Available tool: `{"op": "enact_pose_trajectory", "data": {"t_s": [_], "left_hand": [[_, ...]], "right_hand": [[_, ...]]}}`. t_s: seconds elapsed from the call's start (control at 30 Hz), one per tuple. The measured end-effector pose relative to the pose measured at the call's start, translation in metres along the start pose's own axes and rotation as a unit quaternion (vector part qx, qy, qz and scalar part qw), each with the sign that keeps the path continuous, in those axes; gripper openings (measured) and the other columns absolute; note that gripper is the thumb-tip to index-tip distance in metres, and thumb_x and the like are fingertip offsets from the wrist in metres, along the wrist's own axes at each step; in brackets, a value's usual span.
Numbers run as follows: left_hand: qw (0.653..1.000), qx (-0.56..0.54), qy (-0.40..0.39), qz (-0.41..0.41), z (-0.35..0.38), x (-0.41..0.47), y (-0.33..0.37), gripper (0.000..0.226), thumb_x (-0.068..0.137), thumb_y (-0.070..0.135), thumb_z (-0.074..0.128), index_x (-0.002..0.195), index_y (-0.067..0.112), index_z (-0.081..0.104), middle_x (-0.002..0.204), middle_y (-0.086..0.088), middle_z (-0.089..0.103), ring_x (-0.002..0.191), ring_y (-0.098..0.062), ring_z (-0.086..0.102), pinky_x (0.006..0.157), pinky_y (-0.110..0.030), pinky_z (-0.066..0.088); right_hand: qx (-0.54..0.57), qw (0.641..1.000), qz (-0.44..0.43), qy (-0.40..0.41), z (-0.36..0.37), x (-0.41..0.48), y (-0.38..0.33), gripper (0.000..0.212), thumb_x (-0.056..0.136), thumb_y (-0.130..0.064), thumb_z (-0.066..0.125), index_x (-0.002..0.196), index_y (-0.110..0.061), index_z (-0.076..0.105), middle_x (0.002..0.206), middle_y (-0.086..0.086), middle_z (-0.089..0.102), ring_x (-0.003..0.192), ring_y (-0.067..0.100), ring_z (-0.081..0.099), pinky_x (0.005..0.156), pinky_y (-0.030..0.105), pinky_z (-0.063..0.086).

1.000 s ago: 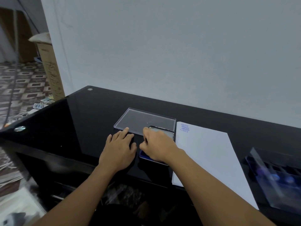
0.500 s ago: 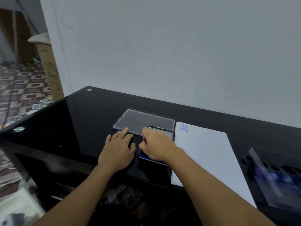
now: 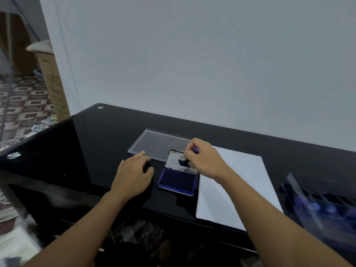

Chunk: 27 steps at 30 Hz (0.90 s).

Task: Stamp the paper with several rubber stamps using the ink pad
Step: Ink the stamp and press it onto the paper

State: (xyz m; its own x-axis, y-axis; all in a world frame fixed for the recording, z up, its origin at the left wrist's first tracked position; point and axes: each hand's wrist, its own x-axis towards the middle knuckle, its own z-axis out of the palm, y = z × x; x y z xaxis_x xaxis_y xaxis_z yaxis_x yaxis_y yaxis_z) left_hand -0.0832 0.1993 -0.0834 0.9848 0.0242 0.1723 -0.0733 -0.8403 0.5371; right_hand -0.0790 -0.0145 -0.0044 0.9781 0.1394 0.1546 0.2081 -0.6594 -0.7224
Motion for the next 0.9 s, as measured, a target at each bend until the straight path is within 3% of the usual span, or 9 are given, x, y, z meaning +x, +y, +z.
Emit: {"op": "enact_pose_trajectory", "data": {"t_s": [0.13, 0.37, 0.47, 0.63, 0.83, 0.9], "left_hand": [[0.997, -0.066, 0.047, -0.003, -0.005, 0.002, 0.020, 0.038, 0.097, 0.022, 0.053, 0.134, 0.017, 0.060, 0.149, 0.002, 0.049, 0.137, -0.017, 0.042, 0.115, -0.040, 0.033], [0.989, -0.112, -0.001, 0.091, -0.003, 0.027, 0.071, 0.033, 0.098, 0.023, 0.053, 0.128, 0.016, 0.062, 0.133, 0.004, 0.058, 0.125, -0.012, 0.051, 0.099, -0.020, 0.034], [0.990, -0.082, -0.048, 0.108, -0.001, 0.044, 0.095, 0.032, 0.100, 0.028, 0.050, 0.129, 0.017, 0.060, 0.131, 0.004, 0.057, 0.114, -0.011, 0.056, 0.094, -0.022, 0.038], [0.988, -0.025, -0.095, 0.118, 0.004, 0.077, 0.125, 0.031, 0.101, 0.028, 0.047, 0.126, 0.017, 0.061, 0.135, 0.001, 0.057, 0.123, -0.018, 0.052, 0.102, -0.032, 0.041], [0.983, 0.007, -0.148, 0.105, 0.019, 0.111, 0.135, 0.023, 0.098, 0.028, 0.049, 0.110, 0.015, 0.064, 0.114, -0.002, 0.065, 0.107, -0.022, 0.060, 0.097, -0.040, 0.049], [0.981, 0.025, -0.160, 0.104, 0.024, 0.120, 0.136, 0.026, 0.097, 0.028, 0.052, 0.116, 0.015, 0.064, 0.118, -0.003, 0.065, 0.110, -0.023, 0.059, 0.099, -0.040, 0.048]], "right_hand": [[-0.012, 1.000, 0.014, -0.018, -0.029, -0.001, 0.011, 0.028, 0.093, -0.028, 0.061, 0.084, -0.001, 0.056, 0.059, 0.000, 0.066, 0.049, 0.002, 0.055, 0.054, 0.018, 0.040], [-0.085, 0.994, 0.063, -0.006, -0.071, 0.000, 0.042, 0.045, 0.093, -0.040, 0.059, 0.086, 0.005, 0.055, 0.053, 0.004, 0.066, 0.045, 0.002, 0.045, 0.058, 0.023, 0.039], [-0.097, 0.992, 0.085, 0.006, -0.084, 0.007, 0.059, 0.044, 0.094, -0.039, 0.059, 0.090, 0.005, 0.057, 0.056, 0.005, 0.066, 0.048, 0.005, 0.047, 0.056, 0.024, 0.039], [-0.104, 0.987, 0.119, 0.004, -0.089, 0.027, 0.077, 0.036, 0.095, -0.037, 0.057, 0.088, -0.001, 0.057, 0.070, 0.004, 0.060, 0.061, 0.016, 0.050, 0.058, 0.027, 0.038], [-0.115, 0.984, 0.137, -0.015, -0.081, 0.053, 0.079, 0.033, 0.094, -0.031, 0.047, 0.097, -0.002, 0.062, 0.079, 0.007, 0.062, 0.068, 0.020, 0.052, 0.060, 0.030, 0.038], [-0.133, 0.983, 0.121, -0.025, -0.077, 0.060, 0.076, 0.027, 0.095, -0.031, 0.047, 0.090, -0.006, 0.059, 0.080, 0.006, 0.062, 0.067, 0.019, 0.052, 0.058, 0.028, 0.037]]}}
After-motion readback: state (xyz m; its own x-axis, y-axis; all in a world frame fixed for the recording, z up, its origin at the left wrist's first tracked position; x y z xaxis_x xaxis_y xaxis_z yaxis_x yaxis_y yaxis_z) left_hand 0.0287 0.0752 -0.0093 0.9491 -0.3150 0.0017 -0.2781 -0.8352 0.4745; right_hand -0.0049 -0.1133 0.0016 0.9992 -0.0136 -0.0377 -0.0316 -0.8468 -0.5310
